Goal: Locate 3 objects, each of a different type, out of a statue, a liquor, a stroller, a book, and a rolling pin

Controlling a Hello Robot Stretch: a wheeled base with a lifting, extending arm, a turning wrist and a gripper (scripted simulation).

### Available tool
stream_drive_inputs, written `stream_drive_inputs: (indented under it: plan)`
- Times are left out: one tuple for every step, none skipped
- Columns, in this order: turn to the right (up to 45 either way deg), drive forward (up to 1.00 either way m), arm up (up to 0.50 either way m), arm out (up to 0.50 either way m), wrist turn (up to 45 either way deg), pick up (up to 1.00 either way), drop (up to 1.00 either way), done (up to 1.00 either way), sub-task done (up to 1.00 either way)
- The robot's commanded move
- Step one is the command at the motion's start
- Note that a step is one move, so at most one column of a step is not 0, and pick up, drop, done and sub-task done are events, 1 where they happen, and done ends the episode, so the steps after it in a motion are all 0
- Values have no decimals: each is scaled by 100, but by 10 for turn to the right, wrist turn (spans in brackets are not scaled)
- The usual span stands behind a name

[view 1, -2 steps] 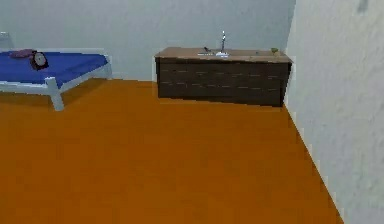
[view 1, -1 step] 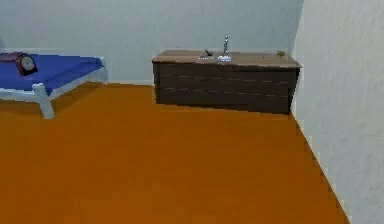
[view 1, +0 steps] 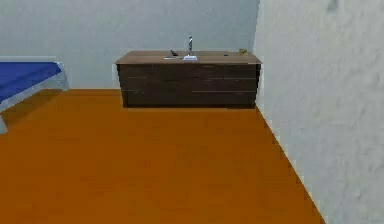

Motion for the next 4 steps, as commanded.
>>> stream_drive_inputs:
  plan:
    - [0, 50, 0, 0, 0, 0, 0, 0, 0]
    - [60, 0, 0, 0, 0, 0, 0, 0, 0]
    - [0, 100, 0, 0, 0, 0, 0, 0, 0]
    - [30, 0, 0, 0, 0, 0, 0, 0, 0]
